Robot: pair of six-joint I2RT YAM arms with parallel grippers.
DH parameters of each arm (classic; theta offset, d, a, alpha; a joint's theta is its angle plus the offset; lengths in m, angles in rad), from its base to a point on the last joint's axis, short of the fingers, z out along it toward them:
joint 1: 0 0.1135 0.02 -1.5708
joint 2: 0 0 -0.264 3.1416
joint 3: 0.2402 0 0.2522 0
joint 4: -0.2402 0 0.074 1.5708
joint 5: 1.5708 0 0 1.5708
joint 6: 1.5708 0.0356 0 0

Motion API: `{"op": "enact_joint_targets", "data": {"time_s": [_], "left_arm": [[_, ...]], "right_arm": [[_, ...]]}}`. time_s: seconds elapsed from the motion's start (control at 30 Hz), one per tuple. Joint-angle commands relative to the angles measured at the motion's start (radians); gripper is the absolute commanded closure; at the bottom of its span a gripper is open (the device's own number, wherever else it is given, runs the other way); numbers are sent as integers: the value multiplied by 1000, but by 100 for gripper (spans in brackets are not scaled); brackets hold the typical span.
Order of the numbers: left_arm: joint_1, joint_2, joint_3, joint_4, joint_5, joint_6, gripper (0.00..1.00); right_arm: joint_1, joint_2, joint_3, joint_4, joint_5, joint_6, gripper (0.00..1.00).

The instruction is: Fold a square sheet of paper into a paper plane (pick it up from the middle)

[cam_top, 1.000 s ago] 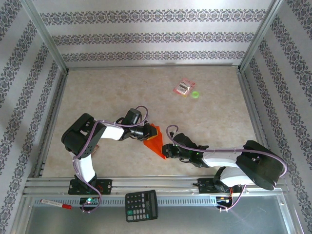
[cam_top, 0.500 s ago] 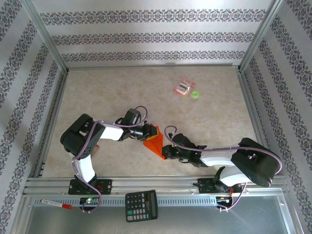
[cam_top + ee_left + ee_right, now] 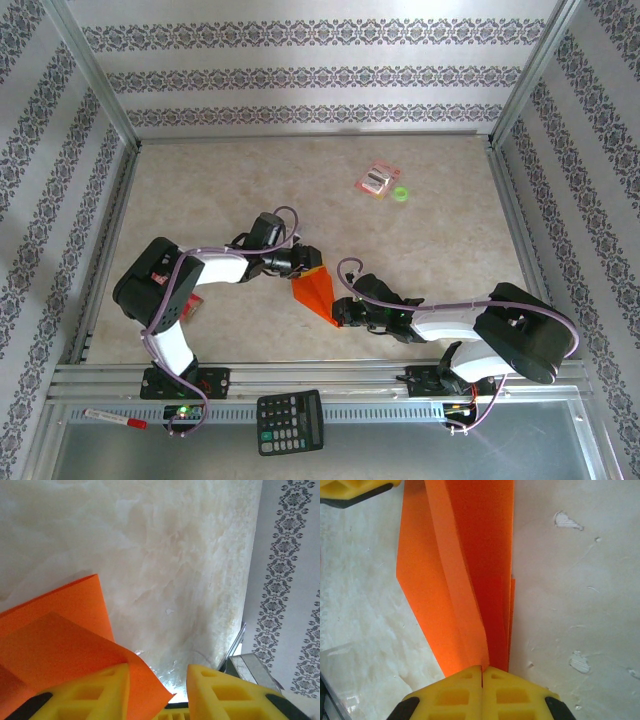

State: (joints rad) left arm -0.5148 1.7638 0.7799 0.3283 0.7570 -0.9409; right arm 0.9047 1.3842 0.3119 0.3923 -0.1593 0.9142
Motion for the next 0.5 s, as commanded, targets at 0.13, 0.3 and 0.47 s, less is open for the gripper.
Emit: {"op": "enact_joint_targets", "data": {"time_s": [0.13,0.3,0.47], "left_arm": [[34,67,16,-35,4,52,67],[41,90,-8,-13,-2,54,69],[47,104,-25,-10,-13,68,71]], "right_arm": [[-9,7,-8,-17,-9,0,99],[-9,-17,-9,-25,-7,-2,91],[-7,-40,-11,-30,-16,-8,85]]}}
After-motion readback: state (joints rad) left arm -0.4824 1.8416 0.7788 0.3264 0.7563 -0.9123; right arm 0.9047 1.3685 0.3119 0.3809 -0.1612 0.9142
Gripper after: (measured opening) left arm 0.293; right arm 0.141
